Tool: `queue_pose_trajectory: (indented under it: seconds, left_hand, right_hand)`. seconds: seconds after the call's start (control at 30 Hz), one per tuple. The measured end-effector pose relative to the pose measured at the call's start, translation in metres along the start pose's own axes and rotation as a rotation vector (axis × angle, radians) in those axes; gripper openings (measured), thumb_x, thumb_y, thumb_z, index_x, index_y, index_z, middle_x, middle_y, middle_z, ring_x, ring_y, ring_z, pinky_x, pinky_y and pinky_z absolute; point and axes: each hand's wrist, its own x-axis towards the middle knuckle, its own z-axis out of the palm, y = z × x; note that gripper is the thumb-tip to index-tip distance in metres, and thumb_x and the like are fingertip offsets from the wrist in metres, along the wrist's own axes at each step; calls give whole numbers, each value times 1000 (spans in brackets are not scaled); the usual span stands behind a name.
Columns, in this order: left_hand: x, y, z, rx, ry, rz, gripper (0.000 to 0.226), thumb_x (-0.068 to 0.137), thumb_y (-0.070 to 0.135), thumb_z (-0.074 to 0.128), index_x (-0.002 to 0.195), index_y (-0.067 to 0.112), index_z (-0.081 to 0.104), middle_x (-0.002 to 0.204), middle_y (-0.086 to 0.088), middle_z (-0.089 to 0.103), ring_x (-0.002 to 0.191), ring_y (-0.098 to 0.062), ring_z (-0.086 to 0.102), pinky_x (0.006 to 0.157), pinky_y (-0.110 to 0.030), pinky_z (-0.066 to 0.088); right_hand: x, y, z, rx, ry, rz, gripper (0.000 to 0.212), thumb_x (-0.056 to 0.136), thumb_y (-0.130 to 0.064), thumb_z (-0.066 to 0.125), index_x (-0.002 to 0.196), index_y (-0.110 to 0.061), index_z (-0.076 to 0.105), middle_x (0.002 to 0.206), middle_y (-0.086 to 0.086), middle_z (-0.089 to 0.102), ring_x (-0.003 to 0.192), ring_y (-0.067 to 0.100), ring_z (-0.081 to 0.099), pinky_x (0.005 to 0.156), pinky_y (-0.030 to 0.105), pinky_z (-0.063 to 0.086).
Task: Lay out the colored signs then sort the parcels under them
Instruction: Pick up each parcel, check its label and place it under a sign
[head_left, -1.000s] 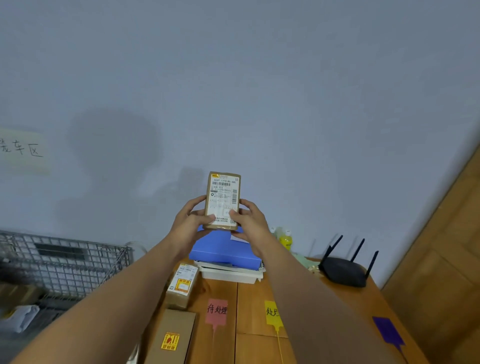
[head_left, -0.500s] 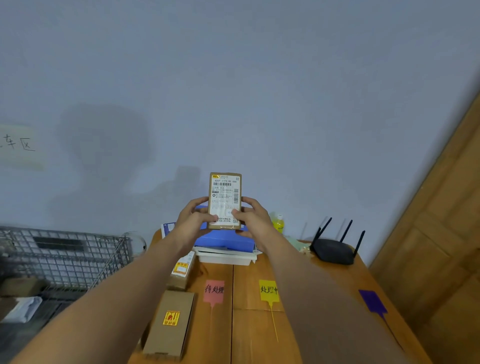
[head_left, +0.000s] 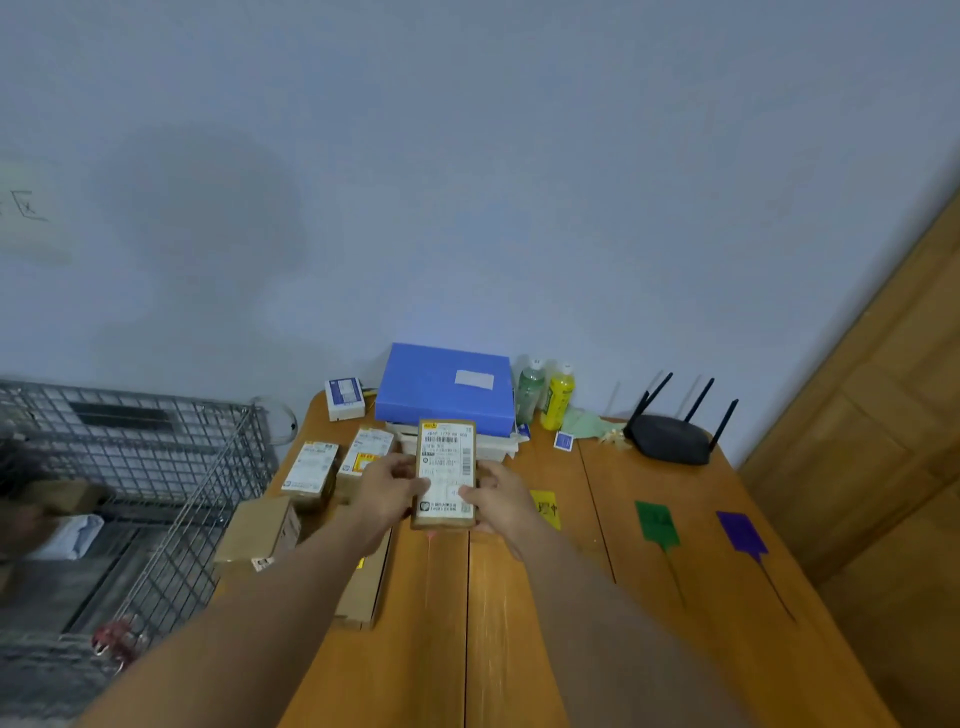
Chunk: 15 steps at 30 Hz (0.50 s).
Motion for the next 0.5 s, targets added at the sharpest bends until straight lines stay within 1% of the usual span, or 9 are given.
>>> queue_pose_trajectory:
  seconds: [0.07, 0.13, 0.17, 0.23, 0.3, 0.4, 0.5]
  left_hand:
    - [2, -24, 4, 44, -5, -55, 43, 92, -5, 64, 133, 9, 58, 120, -10, 71, 103, -29, 72, 84, -46, 63]
    - [4, -46, 8, 66, -25, -99, 44, 91, -5, 63, 131, 12, 59, 117, -10, 73, 98, -28, 74, 79, -45, 64]
    - [6, -58, 10, 83, -38, -115, 43, 90, -4, 63, 129, 13, 61, 115, -9, 73, 96, -27, 74, 77, -44, 65]
    - [13, -79, 14, 119, -67, -137, 40, 91, -1, 61, 128, 14, 62, 113, -7, 75, 93, -24, 75, 74, -40, 65]
    - [20, -98, 17, 129, -80, -166, 44, 90, -3, 57, 131, 13, 60, 115, -7, 74, 94, -24, 75, 77, -41, 64]
    - [32, -126, 24, 113, -93, -214, 49, 88, -6, 55, 132, 16, 56, 116, -6, 73, 95, -26, 75, 84, -47, 63]
    - [43, -151, 28, 105, -109, -261, 49, 89, -4, 57, 132, 18, 53, 115, -5, 72, 97, -26, 74, 88, -49, 62]
  right_hand:
    - [3, 24, 4, -54, 6, 53, 59, 95, -2, 64, 148, -16, 43, 124, 5, 66, 101, 22, 70, 73, 36, 62]
    - [9, 47, 9, -104, 11, 91, 60, 95, -3, 63, 149, -18, 42, 114, -1, 67, 93, 17, 70, 69, 33, 61]
    - [15, 58, 12, -133, 19, 107, 60, 95, -2, 63, 149, -19, 43, 114, 0, 68, 93, 18, 71, 73, 36, 62]
    - [27, 79, 18, -182, 35, 127, 61, 94, 1, 62, 148, -21, 45, 123, 6, 68, 100, 25, 72, 83, 45, 62]
    - [37, 100, 24, -206, 48, 150, 60, 92, 3, 61, 145, -21, 48, 126, 8, 68, 103, 28, 71, 85, 48, 61]
    - [51, 129, 31, -237, 69, 196, 58, 92, 2, 61, 143, -23, 50, 126, 5, 68, 100, 25, 72, 80, 45, 63]
    - [62, 155, 36, -238, 60, 245, 56, 92, 2, 60, 142, -23, 51, 125, 5, 69, 96, 25, 73, 78, 44, 64]
